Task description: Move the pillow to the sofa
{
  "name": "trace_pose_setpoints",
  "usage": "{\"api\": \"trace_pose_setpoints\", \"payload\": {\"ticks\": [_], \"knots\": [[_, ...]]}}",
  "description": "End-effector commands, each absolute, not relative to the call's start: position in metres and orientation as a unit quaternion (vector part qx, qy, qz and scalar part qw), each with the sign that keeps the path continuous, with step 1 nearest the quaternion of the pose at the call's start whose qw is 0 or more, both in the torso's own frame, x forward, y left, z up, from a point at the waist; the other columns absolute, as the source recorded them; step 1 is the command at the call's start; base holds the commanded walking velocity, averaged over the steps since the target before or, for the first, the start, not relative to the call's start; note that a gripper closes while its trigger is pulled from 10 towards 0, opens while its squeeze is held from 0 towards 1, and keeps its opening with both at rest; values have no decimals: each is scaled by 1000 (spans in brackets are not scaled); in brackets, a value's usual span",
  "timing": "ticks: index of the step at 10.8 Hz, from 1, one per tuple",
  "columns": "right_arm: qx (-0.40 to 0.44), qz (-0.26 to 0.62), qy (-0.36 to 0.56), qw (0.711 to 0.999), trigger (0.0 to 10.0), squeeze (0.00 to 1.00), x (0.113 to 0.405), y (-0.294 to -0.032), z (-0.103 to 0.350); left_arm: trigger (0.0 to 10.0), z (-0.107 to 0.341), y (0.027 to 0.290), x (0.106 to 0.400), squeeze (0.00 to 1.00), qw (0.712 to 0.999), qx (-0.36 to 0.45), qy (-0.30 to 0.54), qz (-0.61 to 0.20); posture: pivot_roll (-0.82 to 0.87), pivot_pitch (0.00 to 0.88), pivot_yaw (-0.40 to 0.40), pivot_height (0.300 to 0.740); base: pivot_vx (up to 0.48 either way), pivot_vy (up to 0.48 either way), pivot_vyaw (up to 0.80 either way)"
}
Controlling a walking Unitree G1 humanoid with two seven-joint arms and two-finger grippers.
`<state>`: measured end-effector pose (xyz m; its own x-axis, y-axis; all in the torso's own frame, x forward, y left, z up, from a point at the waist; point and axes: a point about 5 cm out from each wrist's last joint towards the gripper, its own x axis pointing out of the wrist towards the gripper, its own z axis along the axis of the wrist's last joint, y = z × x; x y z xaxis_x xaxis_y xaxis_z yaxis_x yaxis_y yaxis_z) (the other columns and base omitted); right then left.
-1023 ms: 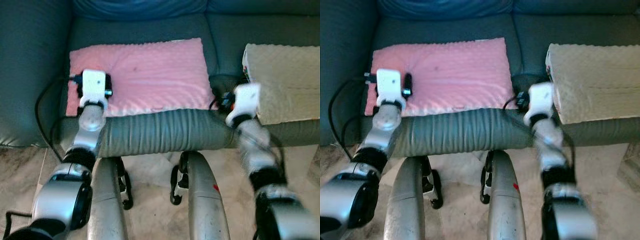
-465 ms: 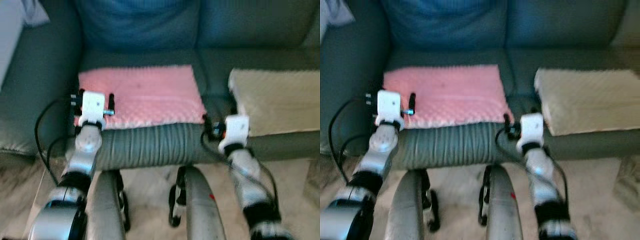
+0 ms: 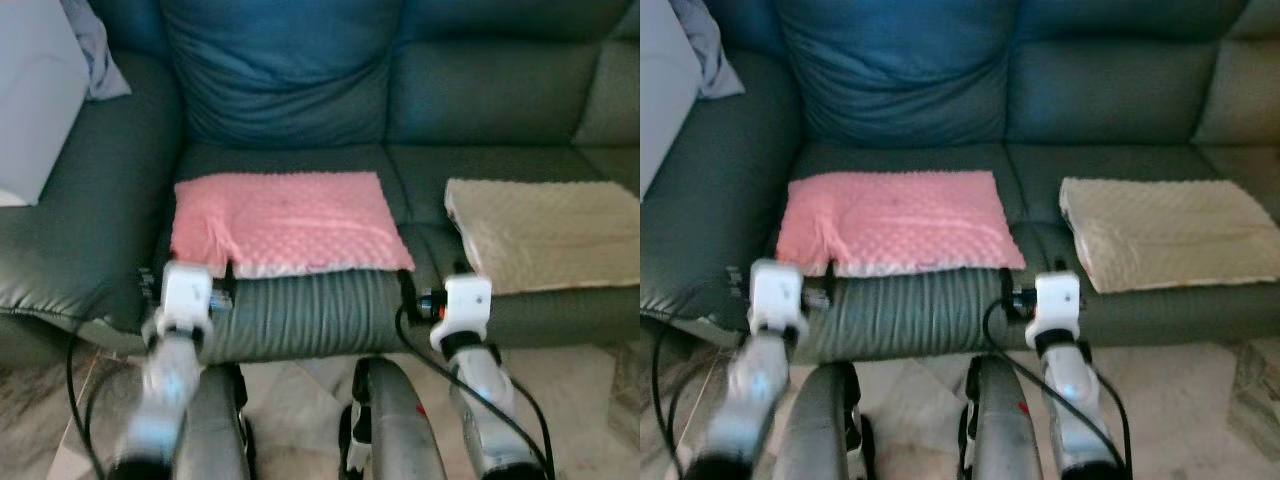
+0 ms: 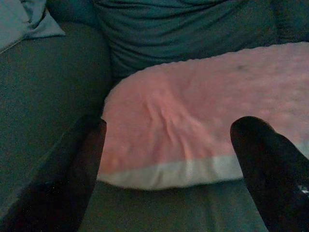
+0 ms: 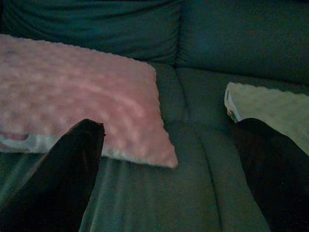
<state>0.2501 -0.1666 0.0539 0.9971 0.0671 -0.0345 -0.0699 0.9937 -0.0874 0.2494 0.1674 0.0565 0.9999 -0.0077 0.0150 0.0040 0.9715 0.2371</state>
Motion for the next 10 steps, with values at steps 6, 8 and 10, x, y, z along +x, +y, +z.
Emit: {"api": "trace_pose_setpoints", "payload": {"ticks": [6,8,10], "knots": [[-38,69,6,997,10000,0,256,-158,69,10000,59,163,245,0,992,126,12,-29,-51,68,-50,671,0,0,0],[-41,71,2,997,10000,0,262,-160,74,10000,61,159,250,0,991,125,12,-40,-58,70,-48,700,0,0,0],[-39,85,6,996,10000,0,262,-156,73,10000,61,159,252,0,991,126,16,-31,-54,66,-48,738,0,0,0]]}}
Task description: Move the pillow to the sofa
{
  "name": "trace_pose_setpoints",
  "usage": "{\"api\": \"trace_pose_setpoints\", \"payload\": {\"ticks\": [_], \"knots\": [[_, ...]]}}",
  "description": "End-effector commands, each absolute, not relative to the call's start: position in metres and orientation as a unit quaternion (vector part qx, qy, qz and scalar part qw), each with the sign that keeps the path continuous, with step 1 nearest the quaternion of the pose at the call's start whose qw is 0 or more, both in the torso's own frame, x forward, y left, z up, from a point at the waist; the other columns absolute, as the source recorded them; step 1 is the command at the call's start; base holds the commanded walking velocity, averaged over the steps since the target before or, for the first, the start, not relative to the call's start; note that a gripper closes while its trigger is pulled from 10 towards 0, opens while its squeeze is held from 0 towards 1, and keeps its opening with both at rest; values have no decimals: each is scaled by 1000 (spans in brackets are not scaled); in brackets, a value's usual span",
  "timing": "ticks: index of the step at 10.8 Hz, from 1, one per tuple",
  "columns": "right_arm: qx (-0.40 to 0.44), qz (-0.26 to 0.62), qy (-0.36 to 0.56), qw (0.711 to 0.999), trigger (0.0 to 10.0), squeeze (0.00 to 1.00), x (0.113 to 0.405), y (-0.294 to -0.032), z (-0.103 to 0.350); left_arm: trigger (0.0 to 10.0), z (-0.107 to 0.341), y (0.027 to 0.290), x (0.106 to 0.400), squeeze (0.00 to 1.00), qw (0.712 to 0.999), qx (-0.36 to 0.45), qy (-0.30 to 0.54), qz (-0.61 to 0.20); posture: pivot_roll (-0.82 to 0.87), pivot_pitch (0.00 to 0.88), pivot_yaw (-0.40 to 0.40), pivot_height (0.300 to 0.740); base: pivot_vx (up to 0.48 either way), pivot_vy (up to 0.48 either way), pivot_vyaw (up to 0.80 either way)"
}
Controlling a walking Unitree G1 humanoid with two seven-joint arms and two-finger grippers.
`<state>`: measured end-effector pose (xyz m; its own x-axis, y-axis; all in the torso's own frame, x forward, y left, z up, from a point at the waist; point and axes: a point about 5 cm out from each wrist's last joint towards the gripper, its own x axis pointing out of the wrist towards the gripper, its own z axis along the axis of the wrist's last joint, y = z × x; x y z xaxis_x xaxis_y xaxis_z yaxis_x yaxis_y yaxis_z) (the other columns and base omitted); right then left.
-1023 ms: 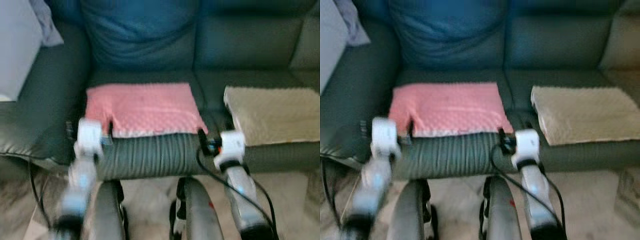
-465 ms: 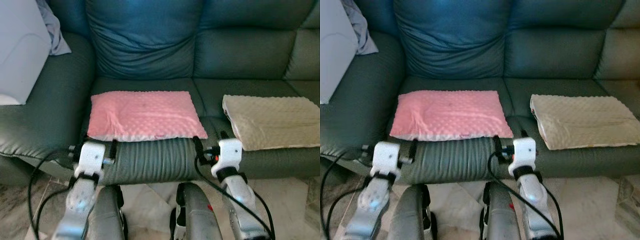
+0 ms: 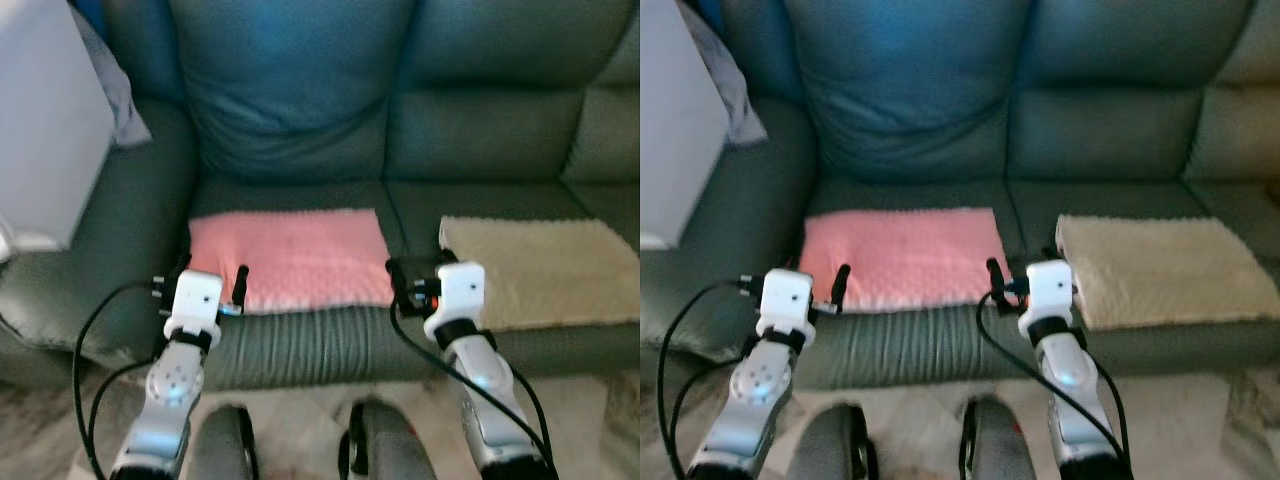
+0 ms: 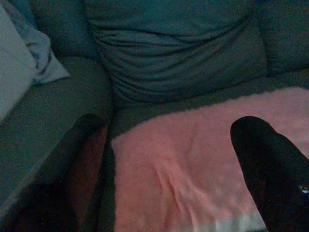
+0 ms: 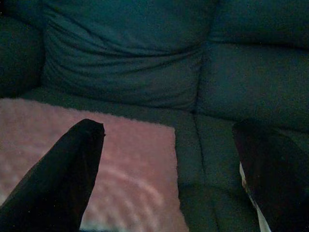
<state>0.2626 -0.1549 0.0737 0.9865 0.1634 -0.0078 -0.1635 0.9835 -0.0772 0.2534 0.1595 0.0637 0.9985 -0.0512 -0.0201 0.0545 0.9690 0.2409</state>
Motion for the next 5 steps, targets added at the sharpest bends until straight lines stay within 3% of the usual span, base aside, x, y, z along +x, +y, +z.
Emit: {"api": "trace_pose_setpoints", "payload": {"ticks": [1,5], "knots": [[-38,90,8,995,10000,0,262,-152,72,10000,60,158,253,0,991,129,18,-25,-53,65,-48,740,0,0,0],[-37,99,11,994,10000,0,267,-152,72,10000,60,153,258,0,991,128,20,-14,-54,61,-55,740,0,0,0]]}}
